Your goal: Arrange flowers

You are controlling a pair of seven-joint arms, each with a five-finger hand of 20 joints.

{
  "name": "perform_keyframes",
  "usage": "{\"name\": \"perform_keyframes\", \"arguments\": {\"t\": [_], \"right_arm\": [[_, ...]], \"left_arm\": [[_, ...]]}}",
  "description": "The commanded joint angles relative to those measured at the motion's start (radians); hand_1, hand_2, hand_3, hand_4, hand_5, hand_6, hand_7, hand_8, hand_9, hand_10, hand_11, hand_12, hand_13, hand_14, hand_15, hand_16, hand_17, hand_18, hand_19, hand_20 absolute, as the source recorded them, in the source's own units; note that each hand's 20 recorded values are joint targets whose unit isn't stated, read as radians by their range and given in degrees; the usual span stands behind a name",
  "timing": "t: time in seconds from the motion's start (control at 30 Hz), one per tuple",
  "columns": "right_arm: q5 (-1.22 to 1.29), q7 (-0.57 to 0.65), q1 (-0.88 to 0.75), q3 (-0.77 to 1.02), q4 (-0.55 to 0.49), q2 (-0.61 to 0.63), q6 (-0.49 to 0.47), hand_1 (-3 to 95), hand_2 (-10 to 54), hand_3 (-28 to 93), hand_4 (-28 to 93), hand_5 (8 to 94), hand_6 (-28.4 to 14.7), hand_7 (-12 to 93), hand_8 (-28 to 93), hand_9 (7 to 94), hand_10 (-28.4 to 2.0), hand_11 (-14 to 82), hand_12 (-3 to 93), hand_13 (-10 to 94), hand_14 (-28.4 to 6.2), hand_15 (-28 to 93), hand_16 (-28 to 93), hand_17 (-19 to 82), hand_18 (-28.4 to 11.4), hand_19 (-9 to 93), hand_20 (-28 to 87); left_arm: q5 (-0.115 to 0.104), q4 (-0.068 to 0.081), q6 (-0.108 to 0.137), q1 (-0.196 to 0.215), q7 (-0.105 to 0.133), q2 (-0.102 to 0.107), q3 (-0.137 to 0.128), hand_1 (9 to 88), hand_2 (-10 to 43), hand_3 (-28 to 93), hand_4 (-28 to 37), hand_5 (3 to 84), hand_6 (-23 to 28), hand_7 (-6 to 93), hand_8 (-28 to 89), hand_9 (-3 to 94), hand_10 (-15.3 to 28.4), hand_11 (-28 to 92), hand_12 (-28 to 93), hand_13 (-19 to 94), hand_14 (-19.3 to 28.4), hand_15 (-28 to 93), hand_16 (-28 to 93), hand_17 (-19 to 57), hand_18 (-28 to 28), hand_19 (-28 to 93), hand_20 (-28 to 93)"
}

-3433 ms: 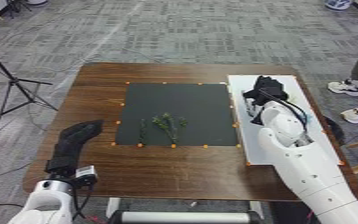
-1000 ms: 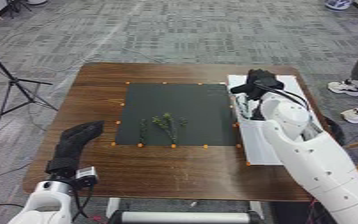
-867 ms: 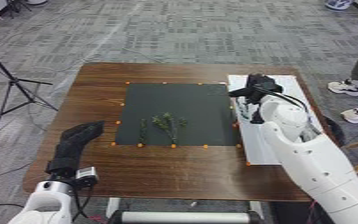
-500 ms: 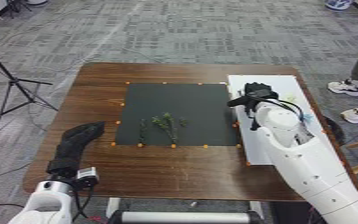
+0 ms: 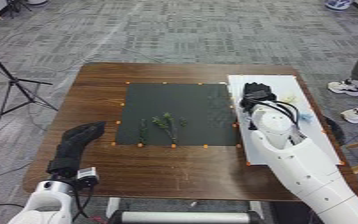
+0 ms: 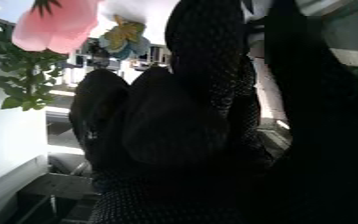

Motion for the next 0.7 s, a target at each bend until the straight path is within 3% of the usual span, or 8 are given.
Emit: {"name": "perform_keyframes", "arguments": {"t": [0.03, 0.33, 0.7], "right_arm": [[0.004, 0.010, -0.004, -0.010, -0.010, 0.023, 0.029, 53.0, -9.5, 61, -7, 80.5, 0.4, 34, 28, 93.7, -9.0, 45.7, 25.1, 94, -2.6, 66, 40, 69, -13.8, 93, 55], [0.077, 0.032, -0.008, 0.006, -0.158, 0.068, 0.057, 51.5, -9.5, 64, -5, 80.9, 0.0, 35, 28, 93.7, -8.2, 48.2, 25.2, 94, -2.1, 68, 40, 70, -14.1, 93, 60], [0.091, 0.028, -0.076, -0.016, -0.330, 0.077, 0.013, 51.0, -9.5, 65, -4, 81.5, -0.3, 36, 28, 93.7, -7.9, 49.0, 24.7, 94, -2.3, 69, 40, 70, -13.7, 93, 61]], "left_arm": [[-0.003, -0.010, -0.002, 0.016, 0.004, -0.006, -0.004, 29.1, 2.0, 70, -17.4, 50.5, 5.1, 17.3, -7, 43.6, 12.8, 20, 12, 34, 16.9, 20, 1, 5.2, 12.3, 11, 17], [-0.001, -0.009, -0.008, 0.007, -0.005, -0.003, -0.003, 29.3, 2.1, 70, -17.4, 50.4, 5.1, 17.2, -7, 43.5, 12.8, 20, 12, 34, 16.8, 20, 1, 5.2, 12.3, 11, 17], [-0.004, -0.014, -0.007, 0.016, -0.008, 0.004, -0.016, 29.2, 2.1, 70, -17.3, 50.4, 5.1, 17.2, -7, 43.4, 12.8, 20, 12, 34, 16.8, 20, 1, 5.2, 12.3, 10, 17]]}}
